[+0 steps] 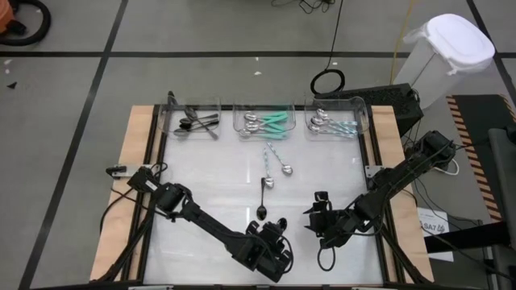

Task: Sort silverware by color (type)
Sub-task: Put the black spoon into the left transparent bin

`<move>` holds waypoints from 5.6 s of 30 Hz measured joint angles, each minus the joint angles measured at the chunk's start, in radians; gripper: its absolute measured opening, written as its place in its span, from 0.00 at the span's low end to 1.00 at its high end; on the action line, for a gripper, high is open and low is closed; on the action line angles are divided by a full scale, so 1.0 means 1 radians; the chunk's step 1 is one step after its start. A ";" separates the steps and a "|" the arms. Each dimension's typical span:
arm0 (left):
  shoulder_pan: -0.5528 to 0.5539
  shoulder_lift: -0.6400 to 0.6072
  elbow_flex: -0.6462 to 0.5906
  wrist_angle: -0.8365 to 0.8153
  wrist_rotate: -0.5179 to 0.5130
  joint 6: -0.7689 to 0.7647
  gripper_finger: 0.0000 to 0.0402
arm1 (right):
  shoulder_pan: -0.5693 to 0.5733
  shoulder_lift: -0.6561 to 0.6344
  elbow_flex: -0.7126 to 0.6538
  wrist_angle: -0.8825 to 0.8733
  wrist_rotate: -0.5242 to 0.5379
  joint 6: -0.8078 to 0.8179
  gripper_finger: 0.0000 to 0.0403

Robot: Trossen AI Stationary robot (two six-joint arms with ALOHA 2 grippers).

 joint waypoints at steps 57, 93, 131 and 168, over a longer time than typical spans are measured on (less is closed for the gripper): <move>0.026 0.064 0.143 -0.150 0.009 0.268 0.01 | 0.026 -0.011 0.067 -0.137 0.002 0.021 0.50; 0.033 -0.121 0.299 -0.082 -0.689 0.731 0.01 | 0.134 0.000 -0.149 0.644 0.698 -0.210 0.50; 0.421 -0.252 -0.290 0.402 -0.139 1.045 0.01 | -0.008 -0.295 -0.287 0.269 0.587 -0.403 0.50; 0.325 -0.605 -1.120 1.840 -0.188 1.052 0.01 | -0.369 -0.030 -0.464 1.334 0.096 -0.272 0.50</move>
